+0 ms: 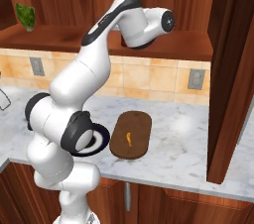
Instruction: Pick the shrimp from the plate and place it on the cutting board. Then pick the condiment bottle from the cabinet and place it next to the cutting board.
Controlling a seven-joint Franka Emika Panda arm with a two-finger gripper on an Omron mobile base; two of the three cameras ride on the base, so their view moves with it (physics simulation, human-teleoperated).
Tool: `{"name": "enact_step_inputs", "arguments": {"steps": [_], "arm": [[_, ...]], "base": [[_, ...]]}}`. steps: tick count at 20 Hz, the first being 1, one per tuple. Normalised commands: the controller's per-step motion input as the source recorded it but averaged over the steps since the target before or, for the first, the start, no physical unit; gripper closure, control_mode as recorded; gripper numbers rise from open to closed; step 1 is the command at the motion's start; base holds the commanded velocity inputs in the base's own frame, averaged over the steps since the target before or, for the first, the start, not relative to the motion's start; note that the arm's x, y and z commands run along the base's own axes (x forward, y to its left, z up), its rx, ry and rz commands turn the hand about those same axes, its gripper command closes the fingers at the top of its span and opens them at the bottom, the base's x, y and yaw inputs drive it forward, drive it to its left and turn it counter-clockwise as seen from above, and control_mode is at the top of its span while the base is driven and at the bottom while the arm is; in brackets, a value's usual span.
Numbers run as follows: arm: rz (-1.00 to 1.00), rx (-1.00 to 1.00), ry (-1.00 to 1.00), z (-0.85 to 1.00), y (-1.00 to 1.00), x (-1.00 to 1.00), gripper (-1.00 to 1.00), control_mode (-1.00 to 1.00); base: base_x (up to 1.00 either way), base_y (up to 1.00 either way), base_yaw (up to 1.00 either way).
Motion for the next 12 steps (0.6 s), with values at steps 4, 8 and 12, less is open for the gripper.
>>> {"name": "enact_step_inputs", "arguments": {"steps": [4,8,12], "arm": [[0.0,-0.01,-0.01,-0.13,0.26,0.0,1.0,-1.0],[0.0,0.0,0.0,-0.04,0.1,0.0,1.0,-1.0],[0.0,0.0,0.0,0.0,0.0,0.0,1.0,-1.0]], "base": [[0.0,0.0,0.0],[0.0,0.0,0.0],[0.0,0.0,0.0]]}}
